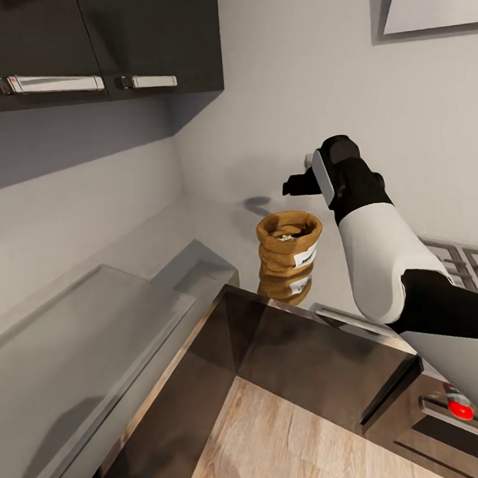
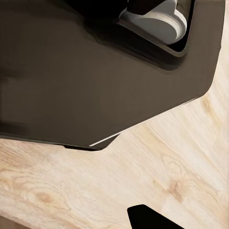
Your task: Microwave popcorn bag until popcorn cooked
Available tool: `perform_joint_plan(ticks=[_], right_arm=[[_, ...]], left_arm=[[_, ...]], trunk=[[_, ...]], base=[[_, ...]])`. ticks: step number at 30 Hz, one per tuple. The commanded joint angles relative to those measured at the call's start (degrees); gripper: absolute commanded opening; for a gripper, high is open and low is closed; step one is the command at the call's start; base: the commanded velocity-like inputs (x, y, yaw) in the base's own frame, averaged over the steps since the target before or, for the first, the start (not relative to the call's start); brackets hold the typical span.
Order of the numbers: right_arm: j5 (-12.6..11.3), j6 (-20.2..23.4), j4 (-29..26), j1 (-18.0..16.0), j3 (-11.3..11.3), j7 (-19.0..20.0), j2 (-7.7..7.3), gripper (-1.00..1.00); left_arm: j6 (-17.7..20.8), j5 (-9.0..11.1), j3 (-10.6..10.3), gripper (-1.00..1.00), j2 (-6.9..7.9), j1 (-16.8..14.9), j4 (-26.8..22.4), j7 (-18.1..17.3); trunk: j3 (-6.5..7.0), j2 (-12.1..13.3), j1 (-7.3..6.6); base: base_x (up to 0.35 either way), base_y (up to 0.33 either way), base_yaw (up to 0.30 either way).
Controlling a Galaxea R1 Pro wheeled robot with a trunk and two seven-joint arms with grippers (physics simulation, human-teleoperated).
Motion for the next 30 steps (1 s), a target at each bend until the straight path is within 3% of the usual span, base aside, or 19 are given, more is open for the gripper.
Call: perform_joint_plan(ticks=[1,3,5,6,9,14,28,30], right_arm=[[0.0,0.1,0.0,0.0,-0.4,-1.3,0.08,1.0],[-0.1,0.1,-0.1,0.0,-2.3,-4.0,0.08,1.0],[-0.1,0.1,-0.2,0.0,-7.7,-9.2,0.08,1.0],[-0.1,0.1,-0.2,0.0,-10.9,-13.7,0.08,1.0],[-0.9,0.1,-0.3,0.0,-14.6,-21.1,0.08,1.0],[-3.7,0.1,-0.1,0.0,-15.3,-23.0,0.08,1.0],[-4.1,0.1,0.5,0.0,-15.4,-23.1,0.08,1.0],[-5.2,0.1,0.6,0.0,-15.4,-23.1,0.08,1.0]], left_arm=[[-0.1,0.3,0.1,1.0,-0.01,0.0,0.0,0.0],[-0.1,0.3,0.1,1.0,-0.01,0.0,0.0,0.0],[-0.1,0.3,0.1,1.0,0.01,0.0,0.0,0.0],[-0.1,0.3,0.1,1.0,0.0,0.0,0.0,0.0],[-0.1,0.3,0.1,1.0,-0.01,0.0,0.0,0.0],[-0.1,0.3,0.1,1.0,-0.01,0.0,0.0,0.0],[-0.6,0.2,0.1,1.0,0.02,0.0,0.0,0.0],[-0.8,0.2,0.1,1.0,0.0,0.0,0.0,0.0]], trunk=[[-0.06,0.0,0.0],[-0.05,0.0,0.0],[-0.05,0.0,0.0],[-0.05,0.0,0.0],[-0.05,0.0,0.0],[-0.05,0.0,0.0],[-0.05,0.0,0.0],[-0.05,0.0,0.0]], base=[[0.0,0.0,0.003],[0.0,0.0,0.001],[0.0,0.0,0.0],[0.0,0.0,0.0],[0.0,0.0,0.0],[0.0,0.0,0.0],[-0.047,0.004,0.0],[-0.21,0.07,0.0]])
